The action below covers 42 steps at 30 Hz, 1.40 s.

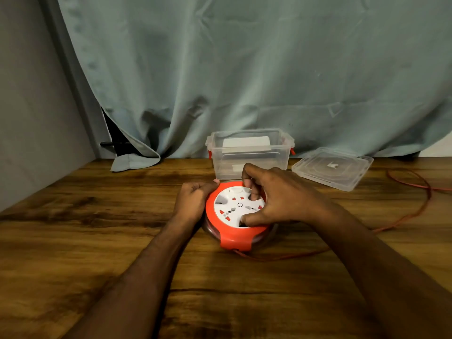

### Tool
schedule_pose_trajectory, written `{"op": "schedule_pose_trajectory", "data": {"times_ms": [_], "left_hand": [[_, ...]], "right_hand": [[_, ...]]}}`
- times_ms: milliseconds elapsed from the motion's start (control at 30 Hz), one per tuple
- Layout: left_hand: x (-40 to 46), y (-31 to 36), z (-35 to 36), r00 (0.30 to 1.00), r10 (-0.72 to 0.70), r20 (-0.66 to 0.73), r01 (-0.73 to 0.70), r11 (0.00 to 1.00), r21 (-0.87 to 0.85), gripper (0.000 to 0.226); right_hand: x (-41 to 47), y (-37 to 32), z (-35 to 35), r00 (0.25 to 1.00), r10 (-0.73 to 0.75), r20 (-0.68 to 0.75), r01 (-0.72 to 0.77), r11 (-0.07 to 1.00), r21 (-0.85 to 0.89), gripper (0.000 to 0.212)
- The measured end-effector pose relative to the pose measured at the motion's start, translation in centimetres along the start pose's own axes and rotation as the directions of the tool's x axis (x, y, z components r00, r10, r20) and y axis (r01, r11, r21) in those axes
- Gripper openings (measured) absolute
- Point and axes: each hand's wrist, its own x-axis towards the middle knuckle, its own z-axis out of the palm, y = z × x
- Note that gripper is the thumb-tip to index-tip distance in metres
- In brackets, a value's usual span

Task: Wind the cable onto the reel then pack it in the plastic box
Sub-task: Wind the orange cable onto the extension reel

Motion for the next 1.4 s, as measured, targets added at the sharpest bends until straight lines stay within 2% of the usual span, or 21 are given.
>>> {"op": "schedule_pose_trajectory", "data": {"times_ms": [133,300,433,533,667,767,867,933,1400], "left_hand": [[-0.1,0.1,0.0,1.000,-0.008,-0.019,0.008,1.000,-0.008,0.035],[0.0,0.1,0.2,0.999,-0.023,-0.037,0.023,1.000,-0.003,0.033],[0.0,0.0,0.1,0.999,-0.028,-0.016,0.029,1.000,0.013,0.034],[0.1,0.1,-0.1,0.999,-0.042,-0.017,0.042,0.999,0.002,0.037],[0.0,0.3,-0.1,0.999,-0.044,-0.026,0.044,0.999,-0.023,0.043],[-0.1,0.4,-0.1,0.999,-0.051,-0.019,0.051,0.999,0.003,0.042],[-0.1,0.4,-0.1,0.998,-0.062,0.003,0.062,0.997,0.041,0.038],[-0.2,0.5,-0.2,0.996,-0.080,0.029,0.077,0.994,0.078,0.035],[-0.7,0.8,0.0,0.997,-0.041,0.060,0.034,0.993,0.114,0.035]], "right_hand": [[0.3,-0.7,1.0,0.998,0.038,-0.049,-0.042,0.995,-0.086,0.061],[0.8,-1.1,2.0,0.977,0.181,-0.113,-0.187,0.981,-0.043,0.060],[1.2,-1.5,2.9,0.949,0.240,-0.206,-0.244,0.970,0.007,0.055],[1.3,-1.8,2.9,0.954,0.218,-0.207,-0.218,0.976,0.025,0.044],[0.7,-1.3,1.6,0.970,0.117,-0.211,-0.109,0.993,0.050,0.025],[0.2,-0.3,0.1,0.995,0.038,-0.087,-0.035,0.999,0.039,0.045],[0.2,0.5,-0.6,0.997,0.033,0.075,-0.038,0.997,0.065,0.057],[0.3,0.6,-0.5,0.992,0.032,0.120,-0.041,0.996,0.080,0.062],[0.4,1.2,0.0,0.991,0.029,0.130,-0.046,0.990,0.132,0.079]]}}
